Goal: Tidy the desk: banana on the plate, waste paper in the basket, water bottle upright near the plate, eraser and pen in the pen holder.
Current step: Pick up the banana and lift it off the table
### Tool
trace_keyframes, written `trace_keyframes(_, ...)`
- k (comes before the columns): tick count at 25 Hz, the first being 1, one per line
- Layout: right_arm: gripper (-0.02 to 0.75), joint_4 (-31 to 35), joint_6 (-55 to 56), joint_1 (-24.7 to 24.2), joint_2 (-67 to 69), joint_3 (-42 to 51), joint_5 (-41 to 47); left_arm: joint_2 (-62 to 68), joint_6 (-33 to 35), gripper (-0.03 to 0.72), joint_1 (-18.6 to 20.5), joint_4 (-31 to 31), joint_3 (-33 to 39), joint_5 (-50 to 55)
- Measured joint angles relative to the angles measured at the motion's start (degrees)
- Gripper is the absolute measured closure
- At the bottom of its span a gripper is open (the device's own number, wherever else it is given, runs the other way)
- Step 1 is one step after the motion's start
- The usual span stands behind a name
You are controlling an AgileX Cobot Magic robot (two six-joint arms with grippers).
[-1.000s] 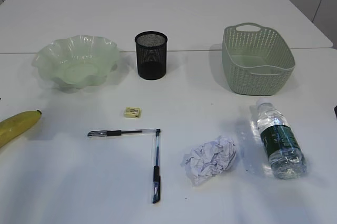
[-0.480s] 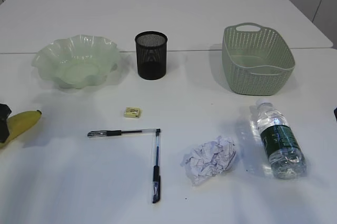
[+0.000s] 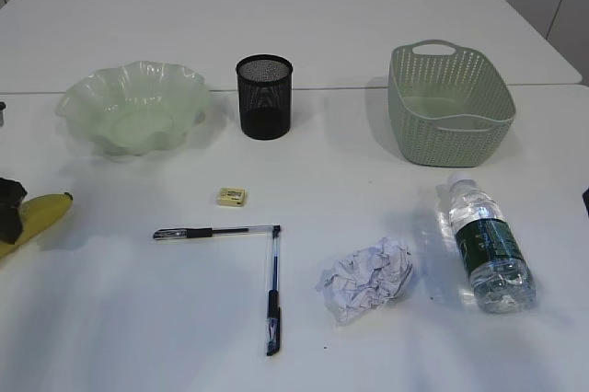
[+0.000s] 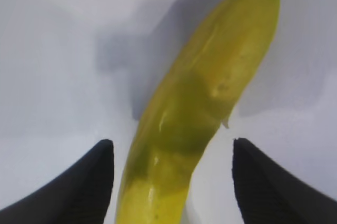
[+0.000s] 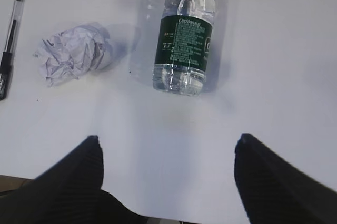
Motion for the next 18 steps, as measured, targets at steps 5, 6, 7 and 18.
trace_keyframes(5,0.164,0.0,-0.1,0.0,0.0,0.0,0.1,2.1,0.1,0.190,0.0,0.0,0.0,-0.1)
trace_keyframes(6,0.164,0.0,-0.1,0.0,0.0,0.0,0.1,2.2,0.3,0.190,0.0,0.0,0.0,-0.1)
trace_keyframes(7,0.164,0.0,-0.1,0.0,0.0,0.0,0.1,2.3,0.3,0.190,0.0,0.0,0.0,-0.1)
trace_keyframes(18,0.164,0.1,-0.3,0.0,0.0,0.0,0.1,2.5,0.5,0.359,0.0,0.0,0.0,-0.1)
